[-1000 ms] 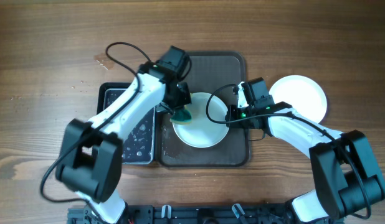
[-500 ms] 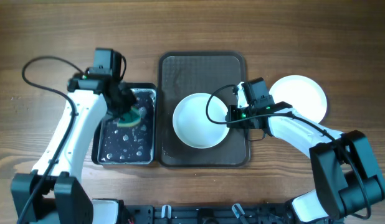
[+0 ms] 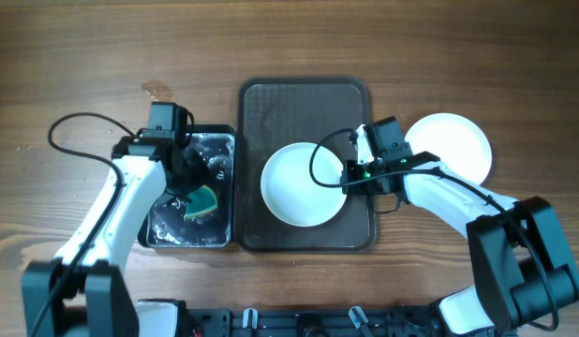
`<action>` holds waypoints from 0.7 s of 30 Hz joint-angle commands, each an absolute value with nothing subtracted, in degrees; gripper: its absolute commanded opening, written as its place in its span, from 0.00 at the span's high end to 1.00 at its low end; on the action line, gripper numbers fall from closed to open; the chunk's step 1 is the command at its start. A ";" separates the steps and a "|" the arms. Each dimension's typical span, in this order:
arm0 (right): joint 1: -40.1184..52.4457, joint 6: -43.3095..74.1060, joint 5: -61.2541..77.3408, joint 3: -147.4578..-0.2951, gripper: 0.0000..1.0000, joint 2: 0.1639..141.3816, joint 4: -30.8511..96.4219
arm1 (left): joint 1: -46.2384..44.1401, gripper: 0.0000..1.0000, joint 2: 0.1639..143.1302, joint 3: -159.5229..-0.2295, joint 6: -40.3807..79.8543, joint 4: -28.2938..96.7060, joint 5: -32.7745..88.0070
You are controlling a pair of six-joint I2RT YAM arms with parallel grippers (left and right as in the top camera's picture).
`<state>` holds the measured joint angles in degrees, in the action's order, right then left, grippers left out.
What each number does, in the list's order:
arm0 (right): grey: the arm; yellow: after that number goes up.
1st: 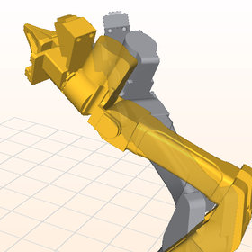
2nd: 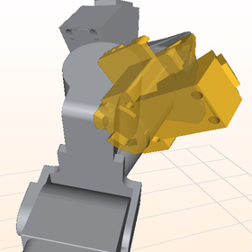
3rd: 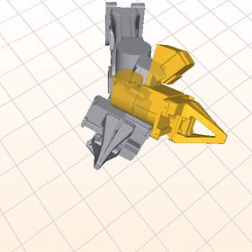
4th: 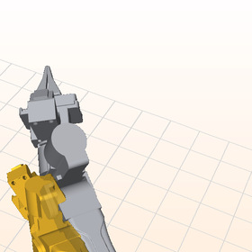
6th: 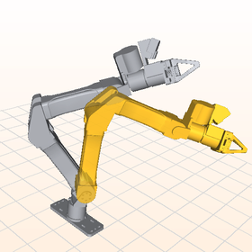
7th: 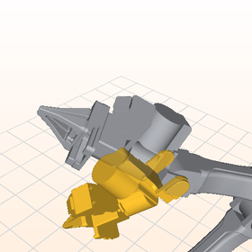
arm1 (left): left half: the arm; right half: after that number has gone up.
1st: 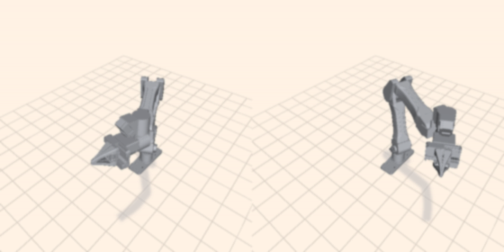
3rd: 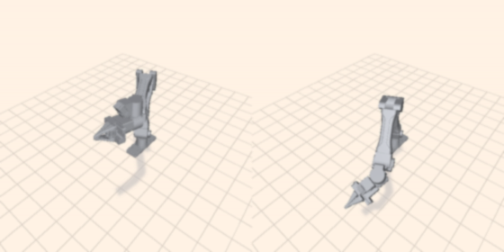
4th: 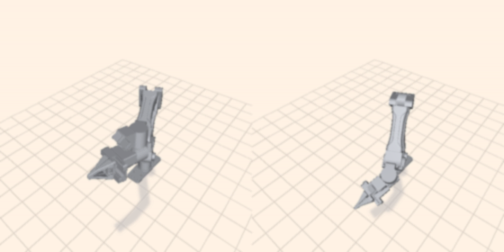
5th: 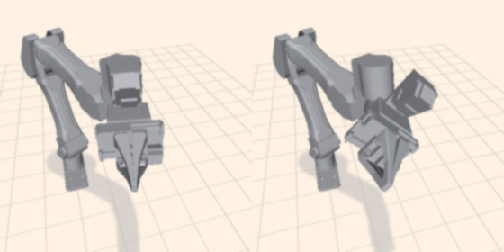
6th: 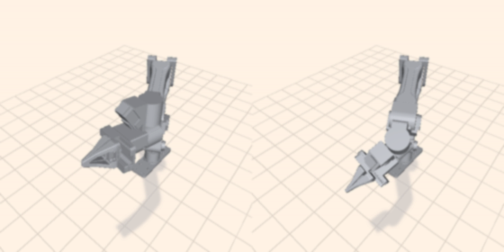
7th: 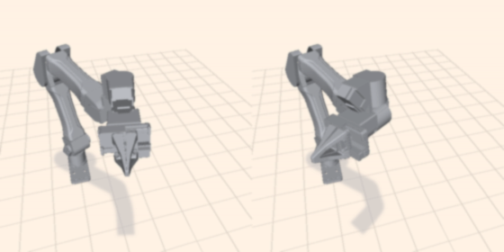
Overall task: Clean dirty plates on tray and stack at the side
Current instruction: 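Return the sponge to the tin with the left gripper, then lift the cleaned plate with right gripper and carry it rightward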
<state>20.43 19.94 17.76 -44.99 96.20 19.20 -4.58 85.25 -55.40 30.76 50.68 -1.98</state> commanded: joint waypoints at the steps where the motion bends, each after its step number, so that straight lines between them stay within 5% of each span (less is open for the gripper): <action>1: 20.08 15.55 14.83 -46.06 0.96 95.94 26.30 | -3.29 0.32 78.91 -61.73 30.41 55.88 -0.21; 8: 20.47 11.97 15.51 -66.17 0.96 91.59 52.99 | 7.94 0.28 68.84 -72.51 30.41 66.94 1.06; 11: 22.85 11.99 15.49 -73.56 0.96 91.64 58.92 | 13.52 0.00 64.71 -75.16 30.44 68.93 1.06; 21: 32.88 15.14 14.83 -92.60 0.96 104.40 61.98 | 21.28 0.00 56.86 -75.20 30.41 71.46 1.02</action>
